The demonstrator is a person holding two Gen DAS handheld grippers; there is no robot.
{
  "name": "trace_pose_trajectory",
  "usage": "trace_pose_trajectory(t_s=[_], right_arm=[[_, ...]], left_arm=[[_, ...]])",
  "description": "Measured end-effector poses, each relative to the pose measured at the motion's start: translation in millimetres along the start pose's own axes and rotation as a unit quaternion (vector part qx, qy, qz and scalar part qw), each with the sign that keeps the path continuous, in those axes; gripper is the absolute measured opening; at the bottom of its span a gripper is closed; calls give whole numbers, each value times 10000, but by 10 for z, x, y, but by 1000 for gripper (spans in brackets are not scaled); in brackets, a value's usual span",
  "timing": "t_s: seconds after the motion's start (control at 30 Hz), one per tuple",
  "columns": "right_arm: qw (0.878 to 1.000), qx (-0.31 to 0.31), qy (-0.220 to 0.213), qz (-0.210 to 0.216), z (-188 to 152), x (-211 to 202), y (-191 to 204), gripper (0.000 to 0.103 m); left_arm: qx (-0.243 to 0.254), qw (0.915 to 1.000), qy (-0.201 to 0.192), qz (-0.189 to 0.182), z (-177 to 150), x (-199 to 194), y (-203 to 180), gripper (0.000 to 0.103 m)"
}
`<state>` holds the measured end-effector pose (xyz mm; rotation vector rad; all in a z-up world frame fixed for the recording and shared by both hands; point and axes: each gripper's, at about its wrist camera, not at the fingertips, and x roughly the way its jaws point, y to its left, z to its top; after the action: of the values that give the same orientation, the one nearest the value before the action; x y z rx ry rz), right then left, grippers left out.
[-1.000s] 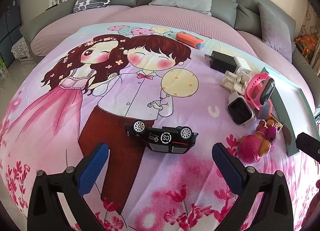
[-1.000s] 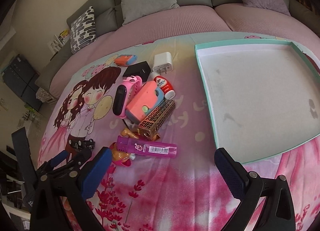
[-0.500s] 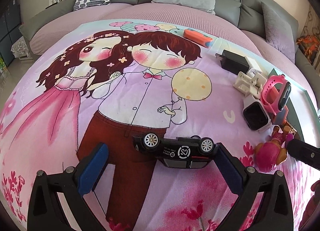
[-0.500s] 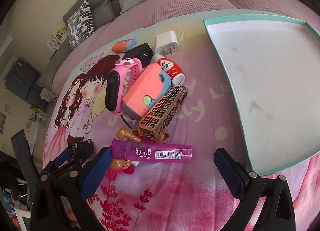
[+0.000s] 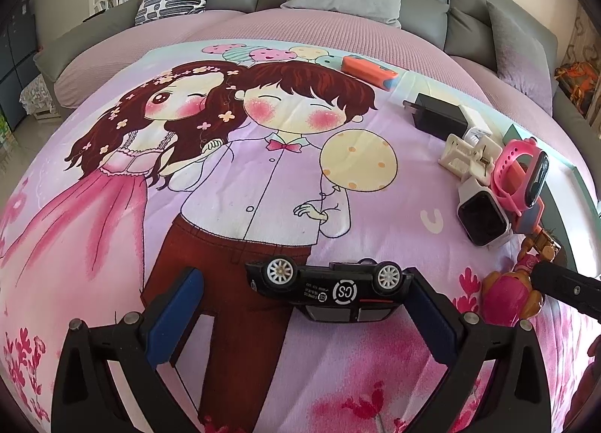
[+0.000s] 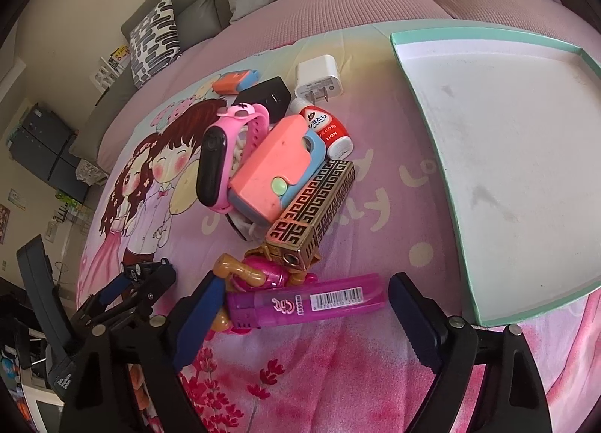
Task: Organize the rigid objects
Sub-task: 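Grasp the black toy car with the left gripper while the right gripper grasps the pink tube, then lift the black car and pink tube and carry both over the green tray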
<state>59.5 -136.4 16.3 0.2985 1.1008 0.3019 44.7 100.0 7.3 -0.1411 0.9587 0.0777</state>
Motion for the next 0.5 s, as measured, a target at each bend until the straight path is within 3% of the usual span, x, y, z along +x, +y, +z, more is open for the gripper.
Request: trace_pose_trajectory(t_s=[0.37,0.5], right_arm=[[9998,-190,0,95,-90,-92,-63,84],[9997,-209,-8,90,-97,-99,-71,84]], left_arm=[[59,10000,-40,-53,3,-8,-8,95],[145,9999,-74,-51,18,-15,-19,82]])
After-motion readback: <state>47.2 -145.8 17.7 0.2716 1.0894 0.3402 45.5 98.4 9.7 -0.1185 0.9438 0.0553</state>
